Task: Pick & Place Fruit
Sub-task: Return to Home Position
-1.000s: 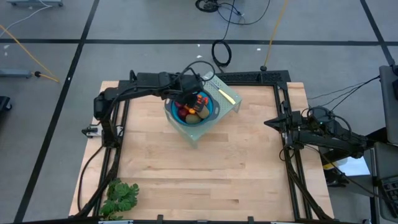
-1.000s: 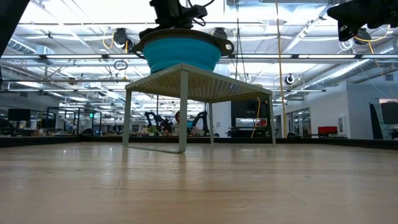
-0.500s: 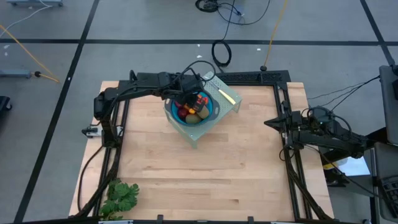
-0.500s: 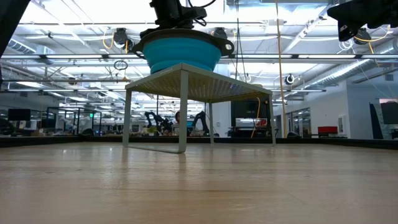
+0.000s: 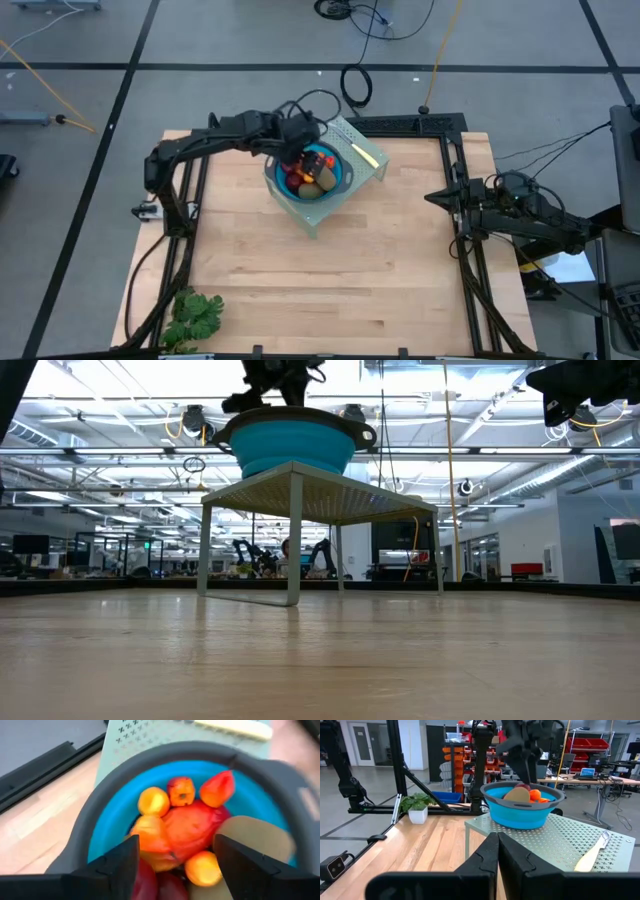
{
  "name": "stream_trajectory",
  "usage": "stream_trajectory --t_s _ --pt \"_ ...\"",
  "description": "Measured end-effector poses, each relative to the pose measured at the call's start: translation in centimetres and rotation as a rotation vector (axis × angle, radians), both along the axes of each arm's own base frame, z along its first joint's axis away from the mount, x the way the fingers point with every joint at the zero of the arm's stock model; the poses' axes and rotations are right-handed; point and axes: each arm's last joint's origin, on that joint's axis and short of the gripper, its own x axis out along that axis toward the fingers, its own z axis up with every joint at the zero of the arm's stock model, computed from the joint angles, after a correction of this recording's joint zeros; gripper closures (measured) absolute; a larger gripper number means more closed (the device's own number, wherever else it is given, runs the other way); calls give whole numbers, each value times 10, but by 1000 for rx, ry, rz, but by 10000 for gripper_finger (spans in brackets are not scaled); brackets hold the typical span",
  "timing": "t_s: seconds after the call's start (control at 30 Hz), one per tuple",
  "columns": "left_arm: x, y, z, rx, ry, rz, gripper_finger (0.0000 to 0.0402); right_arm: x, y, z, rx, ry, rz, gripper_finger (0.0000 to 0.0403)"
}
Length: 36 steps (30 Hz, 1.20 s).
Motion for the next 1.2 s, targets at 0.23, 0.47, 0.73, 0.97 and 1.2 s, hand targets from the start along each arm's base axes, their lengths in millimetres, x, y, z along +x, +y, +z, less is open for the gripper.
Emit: stream_trajectory --t_s 0.23,0.47,0.73,0.97,1.2 --pt "-28 -9 38 -43 -144 10 151 0 0 0 0 0 1 399" --pt "-62 -28 71 -81 -263 -74 170 0 0 0 0 0 1 399" --pt "-88 -53 94 -110 -361 -146 174 0 0 0 1 0 1 399" --pt "-96 -72 100 -84 -370 -259 174 0 0 0 9 0 1 399" --pt "-95 -83 99 -38 -340 -375 174 0 0 0 9 0 1 399"
